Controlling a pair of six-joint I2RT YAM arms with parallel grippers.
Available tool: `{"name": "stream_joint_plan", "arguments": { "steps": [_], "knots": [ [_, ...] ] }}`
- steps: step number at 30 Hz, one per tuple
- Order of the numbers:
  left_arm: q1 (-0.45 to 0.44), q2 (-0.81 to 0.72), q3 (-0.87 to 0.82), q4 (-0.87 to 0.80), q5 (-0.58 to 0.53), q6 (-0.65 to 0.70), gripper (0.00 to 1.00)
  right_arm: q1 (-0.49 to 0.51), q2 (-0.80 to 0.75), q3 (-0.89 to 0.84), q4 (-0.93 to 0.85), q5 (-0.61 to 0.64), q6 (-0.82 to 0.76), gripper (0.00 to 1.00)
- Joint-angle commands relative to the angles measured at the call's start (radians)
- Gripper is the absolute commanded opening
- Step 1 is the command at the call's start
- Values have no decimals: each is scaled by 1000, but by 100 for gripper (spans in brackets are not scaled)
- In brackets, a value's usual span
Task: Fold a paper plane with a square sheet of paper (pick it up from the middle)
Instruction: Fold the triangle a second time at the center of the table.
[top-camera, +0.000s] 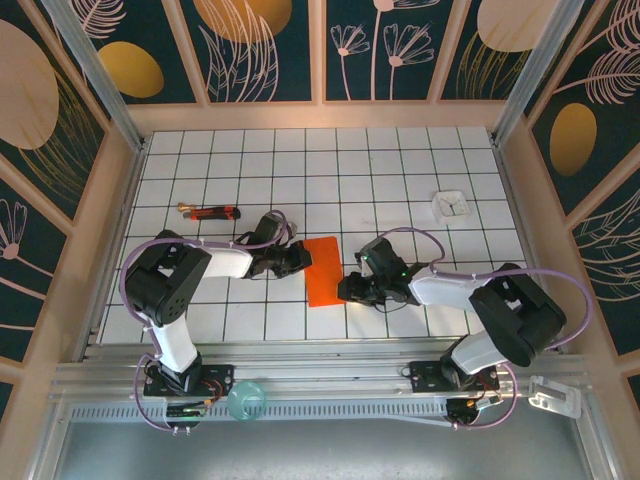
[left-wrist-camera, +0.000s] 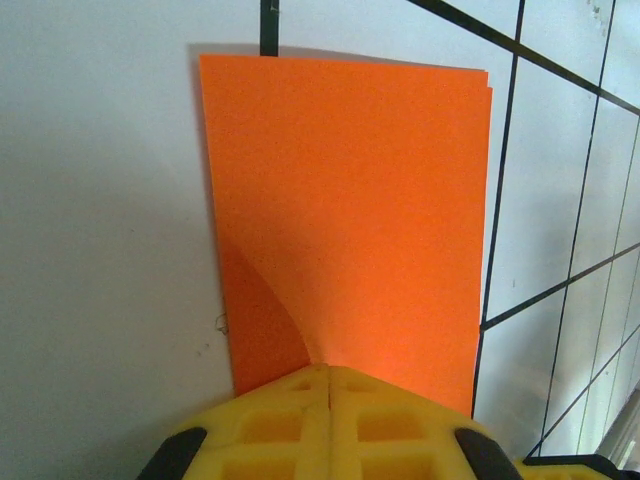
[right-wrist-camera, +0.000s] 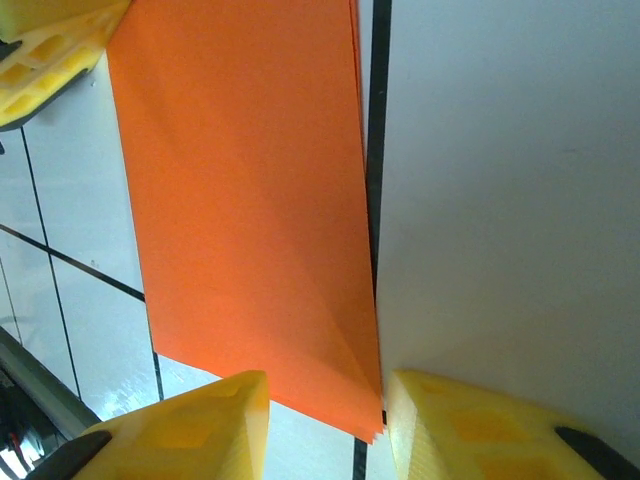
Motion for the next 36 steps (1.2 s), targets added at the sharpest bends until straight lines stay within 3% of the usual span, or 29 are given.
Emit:
{"name": "stream_joint_plan", "arguments": {
  "steps": [1, 26, 36],
  "knots": [
    [2, 47, -28, -64, -3, 23, 0, 24, 37, 9, 71, -21, 28, 36],
    [2, 42, -22, -88, -9, 44, 0, 5, -9, 49, 19, 21, 15, 33],
    [2, 41, -20, -92, -7, 50, 0, -22, 32, 62, 92, -10, 67, 31]
  ]
}}
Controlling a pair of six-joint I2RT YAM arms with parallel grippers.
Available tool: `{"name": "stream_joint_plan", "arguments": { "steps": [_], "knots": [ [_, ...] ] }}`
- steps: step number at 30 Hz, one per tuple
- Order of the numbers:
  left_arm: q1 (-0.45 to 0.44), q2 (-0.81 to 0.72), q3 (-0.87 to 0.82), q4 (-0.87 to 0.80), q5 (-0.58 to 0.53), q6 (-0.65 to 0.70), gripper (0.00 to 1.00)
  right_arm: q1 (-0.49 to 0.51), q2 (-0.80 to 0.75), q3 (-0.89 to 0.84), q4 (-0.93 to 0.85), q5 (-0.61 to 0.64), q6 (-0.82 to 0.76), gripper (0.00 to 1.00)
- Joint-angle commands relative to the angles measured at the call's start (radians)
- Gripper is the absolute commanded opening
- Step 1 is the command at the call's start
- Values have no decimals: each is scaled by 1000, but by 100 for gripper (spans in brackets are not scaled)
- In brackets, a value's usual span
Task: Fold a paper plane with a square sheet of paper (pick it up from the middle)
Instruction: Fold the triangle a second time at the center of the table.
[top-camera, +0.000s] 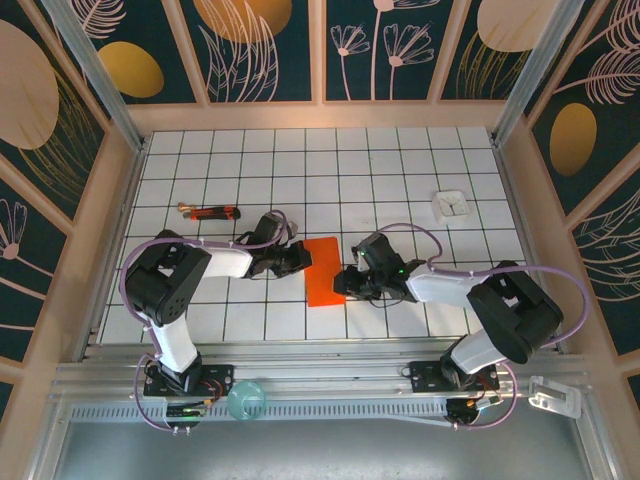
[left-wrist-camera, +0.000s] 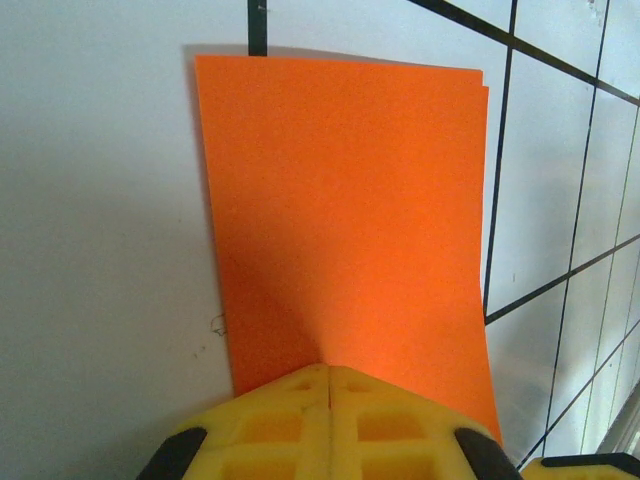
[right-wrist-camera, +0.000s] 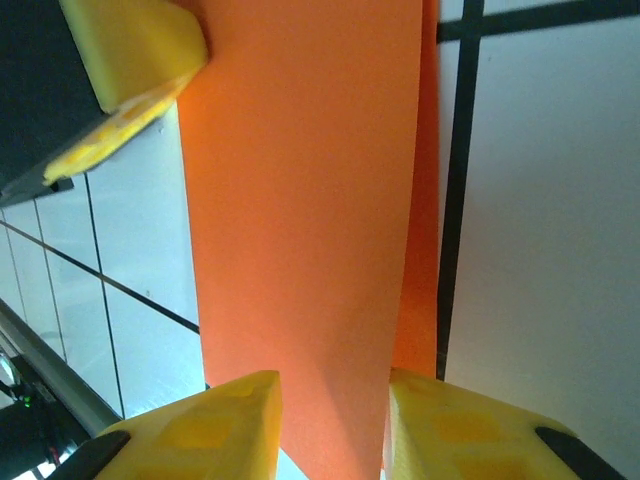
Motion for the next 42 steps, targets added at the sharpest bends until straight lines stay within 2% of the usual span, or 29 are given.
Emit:
{"name": "stream_joint_plan", "arguments": {
  "steps": [1, 15, 23, 28, 30, 32, 36, 39, 42],
  "knots": [
    [-2, 39, -22, -92, -16, 25, 0, -22, 25, 30, 68, -15, 45, 30],
    [-2, 36, -11, -103, -10, 34, 0, -99, 147, 88, 175, -79, 87, 23],
    [-1, 33, 20, -111, -5, 45, 0, -120, 170, 101, 161, -87, 110, 5],
    [-3, -78, 25, -70, -26, 83, 32, -117, 128, 87, 137, -76, 212, 1],
    [-17, -192, -32, -6, -58, 104, 41, -108, 110, 86, 118, -64, 261, 0],
    [-63, -306, -103, 45, -144, 143, 47, -100, 91, 78, 114, -52, 305, 0],
    [-218, -467, -215, 84, -321, 241, 54, -88, 77, 80, 87, -42, 366, 0],
    [-350, -508, -249, 67, -461, 334, 58, -88, 88, 91, 80, -63, 389, 0],
    [-448, -523, -282, 98, -554, 397, 62, -89, 98, 105, 70, -78, 397, 0]
  ]
}}
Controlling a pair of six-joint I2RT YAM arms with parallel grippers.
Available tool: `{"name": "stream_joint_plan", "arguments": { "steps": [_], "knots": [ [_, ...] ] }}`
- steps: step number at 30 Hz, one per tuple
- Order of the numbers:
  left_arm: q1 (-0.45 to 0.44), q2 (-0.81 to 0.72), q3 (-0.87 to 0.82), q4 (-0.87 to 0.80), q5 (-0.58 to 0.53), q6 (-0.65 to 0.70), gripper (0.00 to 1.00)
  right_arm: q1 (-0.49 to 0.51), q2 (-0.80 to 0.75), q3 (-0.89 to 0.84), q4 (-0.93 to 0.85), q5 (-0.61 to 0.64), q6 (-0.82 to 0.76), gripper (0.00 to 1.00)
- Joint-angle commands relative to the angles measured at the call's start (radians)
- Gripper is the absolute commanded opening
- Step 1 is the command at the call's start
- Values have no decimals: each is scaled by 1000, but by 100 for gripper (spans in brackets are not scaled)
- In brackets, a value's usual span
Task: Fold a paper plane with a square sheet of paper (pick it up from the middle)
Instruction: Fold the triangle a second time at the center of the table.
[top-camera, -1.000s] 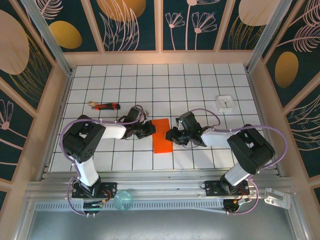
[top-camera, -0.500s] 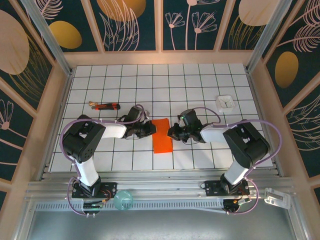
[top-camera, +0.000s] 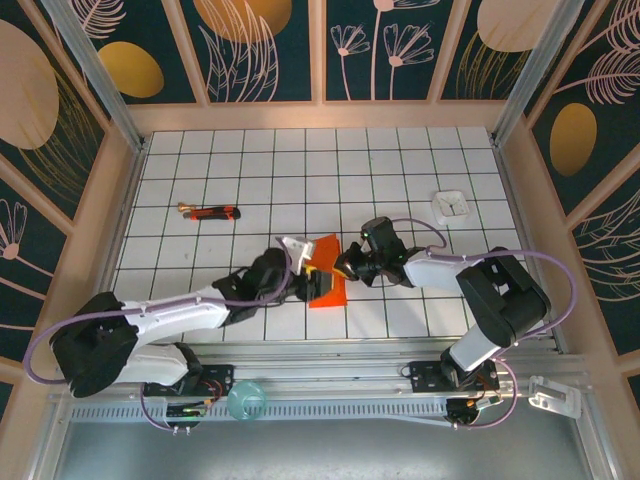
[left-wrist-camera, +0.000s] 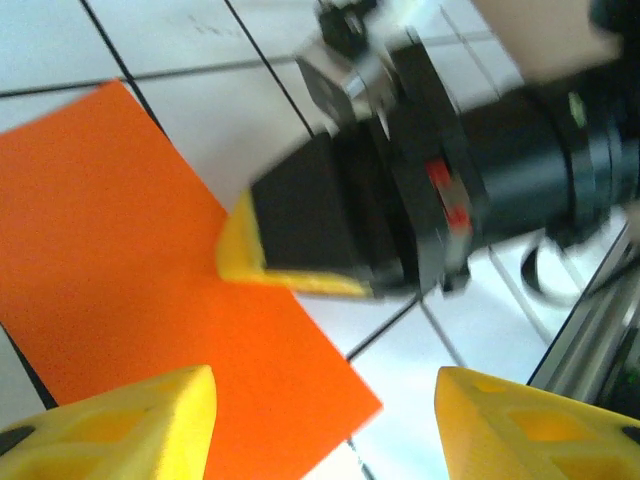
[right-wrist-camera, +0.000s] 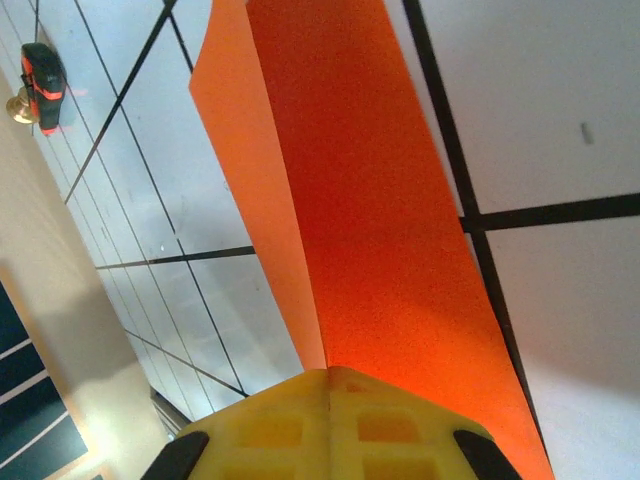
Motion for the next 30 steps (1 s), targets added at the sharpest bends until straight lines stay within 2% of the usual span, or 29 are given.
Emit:
{"name": "stream_joint_plan", "arguments": {
  "steps": [1, 5, 14, 17, 23, 30],
  "knots": [
    [-81, -15, -52, 50, -188, 130, 64, 5, 1, 23, -35, -11, 43, 0],
    [-150, 28, -43, 53, -283, 202, 72, -3, 14, 29, -34, -23, 42, 0],
    [-202, 238, 87, 28, -350, 282, 71, -13, 26, 26, -24, -34, 41, 0],
    [-201, 246, 102, 40, -345, 285, 61, -16, 29, 21, -24, -37, 38, 0],
    [-201, 247, 109, 27, -306, 279, 32, -22, 36, 16, -14, -40, 36, 0],
    [-202, 248, 110, 18, -317, 261, 4, -28, 37, 17, -15, -42, 27, 0]
  ]
}}
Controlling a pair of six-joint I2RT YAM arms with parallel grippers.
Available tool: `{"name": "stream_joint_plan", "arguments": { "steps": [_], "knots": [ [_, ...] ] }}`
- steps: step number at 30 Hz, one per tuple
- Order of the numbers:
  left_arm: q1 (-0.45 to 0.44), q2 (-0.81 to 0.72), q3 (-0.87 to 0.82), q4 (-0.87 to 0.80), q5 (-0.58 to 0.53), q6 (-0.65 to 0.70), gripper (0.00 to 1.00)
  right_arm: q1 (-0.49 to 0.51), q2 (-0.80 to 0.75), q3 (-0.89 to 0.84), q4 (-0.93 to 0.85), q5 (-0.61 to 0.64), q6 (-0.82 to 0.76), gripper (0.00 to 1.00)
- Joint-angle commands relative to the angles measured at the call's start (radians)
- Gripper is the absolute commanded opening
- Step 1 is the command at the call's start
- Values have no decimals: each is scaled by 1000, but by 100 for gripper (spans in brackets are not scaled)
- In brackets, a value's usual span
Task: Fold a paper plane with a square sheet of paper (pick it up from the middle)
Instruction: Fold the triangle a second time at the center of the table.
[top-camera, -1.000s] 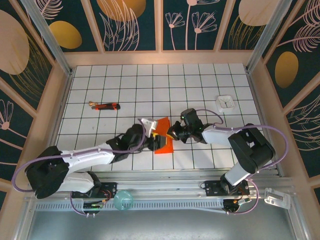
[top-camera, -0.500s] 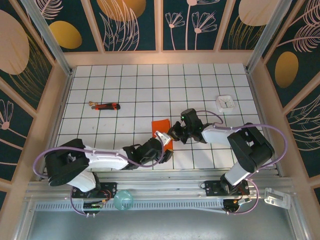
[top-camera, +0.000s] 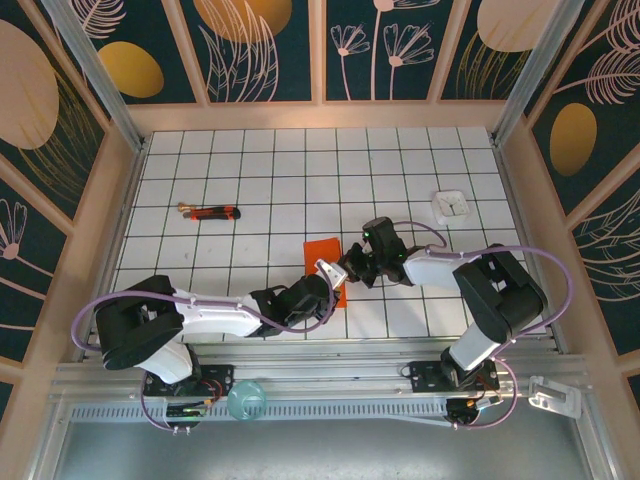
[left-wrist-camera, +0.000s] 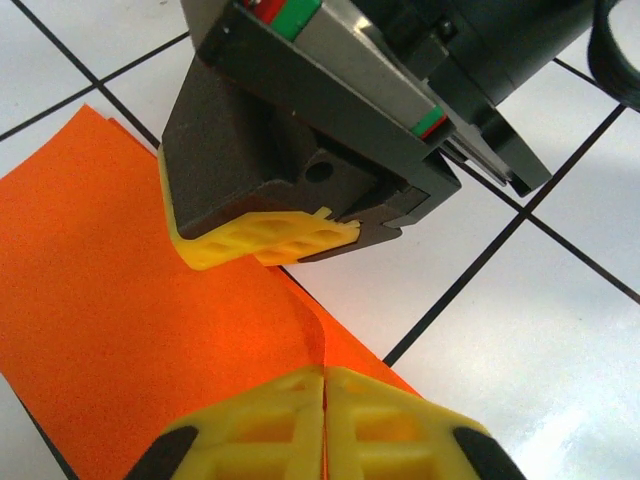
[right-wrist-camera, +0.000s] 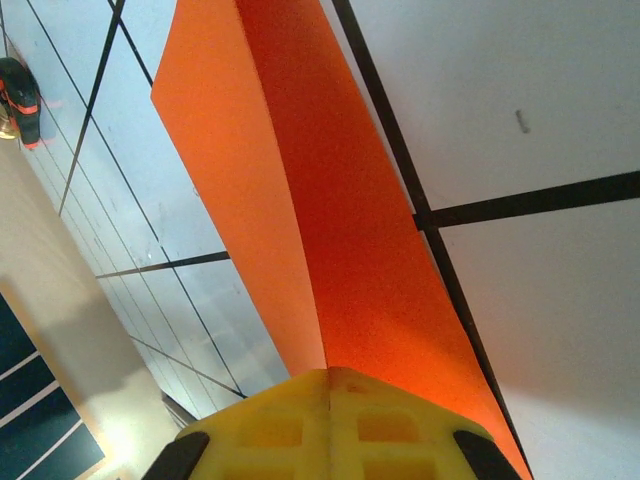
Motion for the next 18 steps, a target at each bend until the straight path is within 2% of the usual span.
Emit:
{"name": "stream_joint_plan", "arguments": {
  "steps": [1, 4, 7, 12, 15, 18],
  "knots": [
    [-4, 4, 15, 11, -3, -14, 0, -11, 11, 12, -1, -16, -8, 0],
    [-2, -6, 2, 31, 1, -37, 0, -18, 5, 15, -2, -16, -17, 1],
    [9, -30, -26, 73, 31, -72, 0, -25, -12, 19, -18, -11, -37, 10],
    [104, -90, -118, 222, 236, -187, 0, -51, -81, 24, -90, 5, -120, 28],
    [144, -101, -140, 275, 338, -228, 0, -55, -153, 31, -162, 33, -204, 33],
    [169, -98, -158, 326, 406, -265, 0, -95, -182, 56, -207, 76, -298, 34]
  ]
}}
